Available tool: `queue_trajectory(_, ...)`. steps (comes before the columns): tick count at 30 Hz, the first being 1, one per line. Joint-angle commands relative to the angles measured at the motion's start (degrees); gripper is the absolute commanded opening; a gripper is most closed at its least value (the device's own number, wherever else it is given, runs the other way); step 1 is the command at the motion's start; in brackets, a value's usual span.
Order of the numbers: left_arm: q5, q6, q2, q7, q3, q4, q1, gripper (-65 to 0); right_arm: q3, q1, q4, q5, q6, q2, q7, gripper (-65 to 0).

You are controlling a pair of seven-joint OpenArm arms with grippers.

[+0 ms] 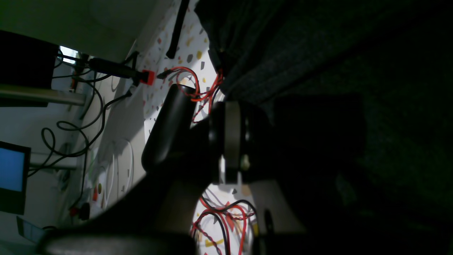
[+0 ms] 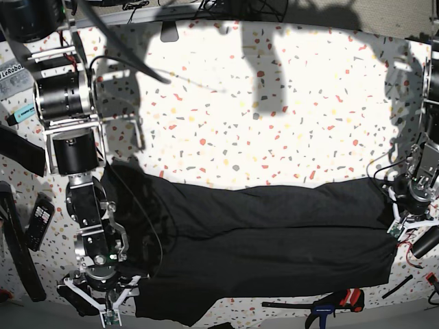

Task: Fold the T-shirt properly

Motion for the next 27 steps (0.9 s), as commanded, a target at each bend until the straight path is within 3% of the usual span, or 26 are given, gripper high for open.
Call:
queue_trajectory(1,-0.42,1.16,-1.14,-1.27,-0.26,0.66,-2.03,-65.0,0.22,2.36,0.83,-0.57,-0.83,0.44,1.22,-27.5)
queue_trajectory(7,-0.74,1.2,-1.14,-1.81,-0.26,0.66,-2.05,-65.0,0.22,2.34,0.83,-0.57,-0.81,0.44,-5.03,-27.5)
queue_trajectory(12,-6.49,1.2,-1.14,-4.07,-0.28,0.66,-2.05,-65.0,0.22,2.34,0.83,-0.55,-0.79,0.44,-9.03,-27.5)
queue_trajectory(15,-6.49,1.25,-1.16,-4.09,-0.28,0.66,-2.08,-65.0,0.22,1.7,0.83,-0.11,-0.7,0.44,-8.7,-27.5)
queue_trajectory(21,-6.54,1.88,-1.16,-5.16,-0.31,0.66,-2.08,-65.0,0.22,0.76,0.83,7.87,6.32,0.28,-6.86,-27.6)
queue_trajectory(25,-6.54,1.9,-1.16,-6.69,-0.31,0.66,-2.08,-46.0,0.22,0.76,0.83,8.63,8.76,0.33,-6.86,-27.6)
queue_trajectory(27,-6.54,2.45,-1.14,-7.3,-0.31,0.66,-2.1,-43.2,0.22,0.76,0.83,8.94,11.13,0.33,-6.84,-27.5)
